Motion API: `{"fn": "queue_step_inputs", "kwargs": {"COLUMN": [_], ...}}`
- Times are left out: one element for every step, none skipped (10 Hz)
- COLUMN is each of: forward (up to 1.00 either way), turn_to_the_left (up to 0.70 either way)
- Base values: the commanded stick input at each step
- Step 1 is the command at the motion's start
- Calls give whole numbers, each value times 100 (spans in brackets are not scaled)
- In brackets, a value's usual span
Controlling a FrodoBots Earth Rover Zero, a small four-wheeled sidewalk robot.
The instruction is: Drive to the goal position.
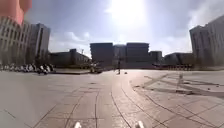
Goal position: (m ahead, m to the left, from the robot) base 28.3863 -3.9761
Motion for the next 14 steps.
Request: {"fn": "queue_step_inputs", "kwargs": {"forward": [70,70,70,70,70,70,70,70,70,70,70,70,70,70], "turn_to_the_left": [-1,-1,-1,-1,-1,-1,-1,-1,-1,-1,-1,-1,-1,-1]}}
